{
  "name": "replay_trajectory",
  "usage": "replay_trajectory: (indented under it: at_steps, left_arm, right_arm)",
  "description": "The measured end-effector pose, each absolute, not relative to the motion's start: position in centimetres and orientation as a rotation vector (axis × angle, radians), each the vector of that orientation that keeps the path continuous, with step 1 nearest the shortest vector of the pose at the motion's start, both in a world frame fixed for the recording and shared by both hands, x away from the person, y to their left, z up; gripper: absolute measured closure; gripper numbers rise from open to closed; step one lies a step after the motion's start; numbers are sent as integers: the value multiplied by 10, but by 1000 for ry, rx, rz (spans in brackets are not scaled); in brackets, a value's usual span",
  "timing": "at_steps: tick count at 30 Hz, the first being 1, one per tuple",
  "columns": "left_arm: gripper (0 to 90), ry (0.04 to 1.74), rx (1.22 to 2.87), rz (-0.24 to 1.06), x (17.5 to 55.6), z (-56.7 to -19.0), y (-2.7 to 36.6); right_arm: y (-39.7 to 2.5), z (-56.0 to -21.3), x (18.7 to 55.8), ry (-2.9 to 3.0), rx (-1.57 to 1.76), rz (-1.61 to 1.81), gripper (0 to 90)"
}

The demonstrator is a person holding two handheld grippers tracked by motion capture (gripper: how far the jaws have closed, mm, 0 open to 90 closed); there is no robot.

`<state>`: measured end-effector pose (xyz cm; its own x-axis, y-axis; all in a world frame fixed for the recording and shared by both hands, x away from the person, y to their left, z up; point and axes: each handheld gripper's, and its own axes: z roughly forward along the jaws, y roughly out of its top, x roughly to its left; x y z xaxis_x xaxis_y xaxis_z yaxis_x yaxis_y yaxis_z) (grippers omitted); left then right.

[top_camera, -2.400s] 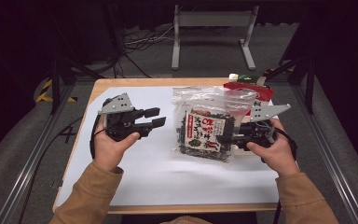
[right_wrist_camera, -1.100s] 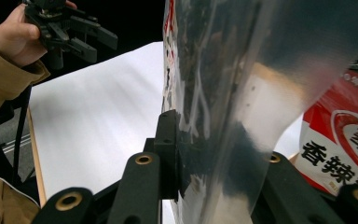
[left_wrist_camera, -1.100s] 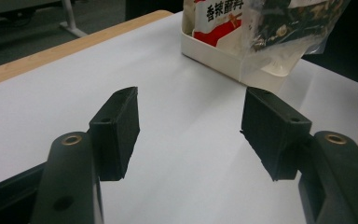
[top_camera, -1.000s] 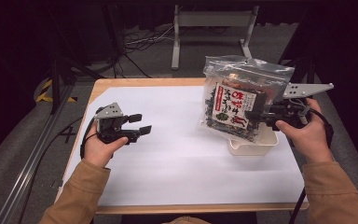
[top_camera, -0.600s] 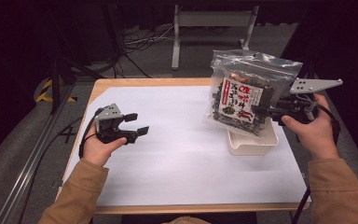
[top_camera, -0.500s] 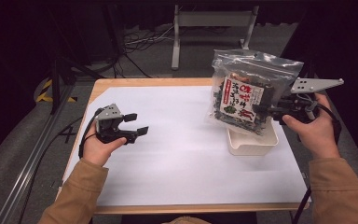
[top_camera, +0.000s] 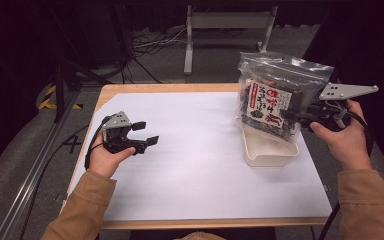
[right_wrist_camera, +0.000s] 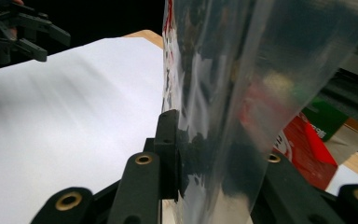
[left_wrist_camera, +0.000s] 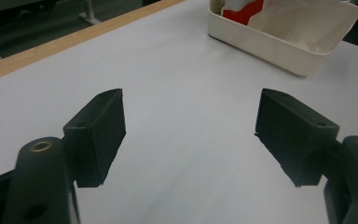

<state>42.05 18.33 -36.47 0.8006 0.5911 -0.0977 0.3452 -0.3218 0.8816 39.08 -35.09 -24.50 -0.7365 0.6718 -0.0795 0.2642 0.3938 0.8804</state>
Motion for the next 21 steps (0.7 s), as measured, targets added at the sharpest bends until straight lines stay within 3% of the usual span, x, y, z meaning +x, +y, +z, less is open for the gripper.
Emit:
replay_trajectory:
  at_steps: [21]
  left_arm:
    - [243, 705, 1950, 280, 422, -367, 183]
  right_arm:
    - [-370, -268, 400, 2197, 907, 1222, 720]
